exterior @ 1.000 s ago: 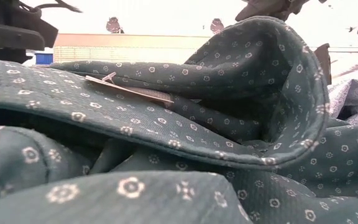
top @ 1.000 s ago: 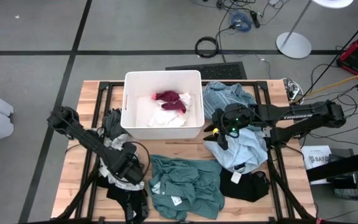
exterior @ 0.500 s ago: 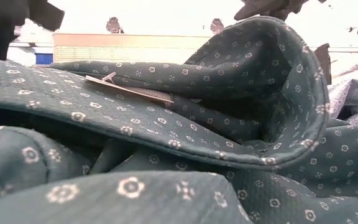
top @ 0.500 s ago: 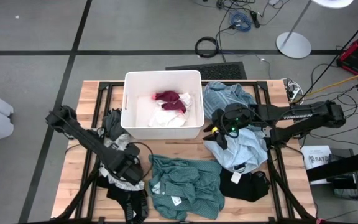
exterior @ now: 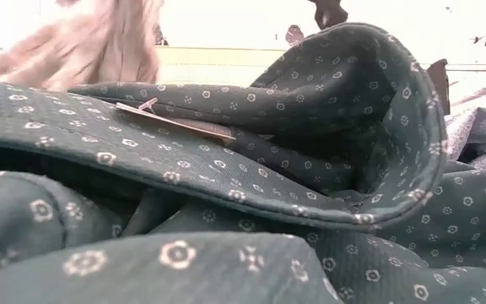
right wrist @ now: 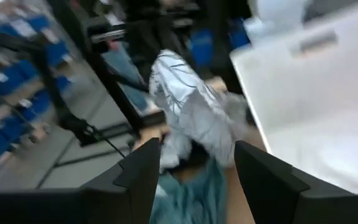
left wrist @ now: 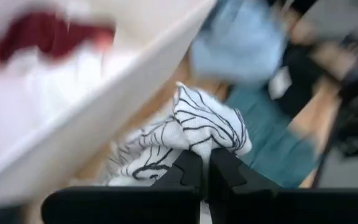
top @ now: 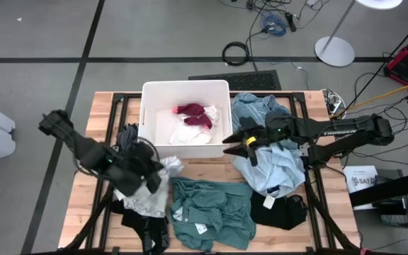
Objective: Sort clothes
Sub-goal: Put the white polo shirt into the white laundry organizer
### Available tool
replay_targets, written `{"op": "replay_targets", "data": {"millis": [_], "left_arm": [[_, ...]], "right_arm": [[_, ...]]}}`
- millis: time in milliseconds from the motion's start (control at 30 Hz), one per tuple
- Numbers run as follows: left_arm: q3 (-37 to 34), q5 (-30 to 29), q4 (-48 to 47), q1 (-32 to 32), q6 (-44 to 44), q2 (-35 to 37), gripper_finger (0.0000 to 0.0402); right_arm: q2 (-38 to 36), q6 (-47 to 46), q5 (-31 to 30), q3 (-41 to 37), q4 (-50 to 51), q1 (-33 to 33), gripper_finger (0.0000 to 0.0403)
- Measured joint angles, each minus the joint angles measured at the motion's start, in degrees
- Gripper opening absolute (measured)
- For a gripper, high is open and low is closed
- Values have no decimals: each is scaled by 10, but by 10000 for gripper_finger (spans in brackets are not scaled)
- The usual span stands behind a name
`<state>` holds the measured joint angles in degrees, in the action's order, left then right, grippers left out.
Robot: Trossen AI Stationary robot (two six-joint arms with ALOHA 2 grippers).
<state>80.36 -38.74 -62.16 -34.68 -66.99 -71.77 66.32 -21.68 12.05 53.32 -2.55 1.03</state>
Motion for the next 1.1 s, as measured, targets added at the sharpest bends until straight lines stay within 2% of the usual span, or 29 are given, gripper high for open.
{"op": "replay_targets", "data": {"millis": [100, 200, 333, 467, 600, 767, 967, 1100], "left_arm": [[16, -52, 85, 12, 65, 16, 5], [25, -63, 192, 36, 162, 20, 5], [26, -57, 336, 73, 289, 19, 4], [27, -15, 438, 99, 381, 18, 4], [27, 12, 456, 110, 403, 18, 4], [27, 14, 459, 111, 404, 16, 4], [27, 24, 490, 136, 404, -2, 4], [27, 52, 499, 163, 403, -27, 4]], "right_arm": [[0, 18, 4, 0, -41, 0, 196], [2, 33, 4, 0, -74, 0, 196], [7, 59, 3, 0, -80, 0, 196], [14, 79, -2, 0, -69, -2, 196], [13, 124, -31, 0, -73, -11, 208], [17, 167, -51, 0, -76, -21, 258], [49, 108, -50, 0, -99, -20, 333], [80, 112, -42, 25, -108, -22, 365]]}}
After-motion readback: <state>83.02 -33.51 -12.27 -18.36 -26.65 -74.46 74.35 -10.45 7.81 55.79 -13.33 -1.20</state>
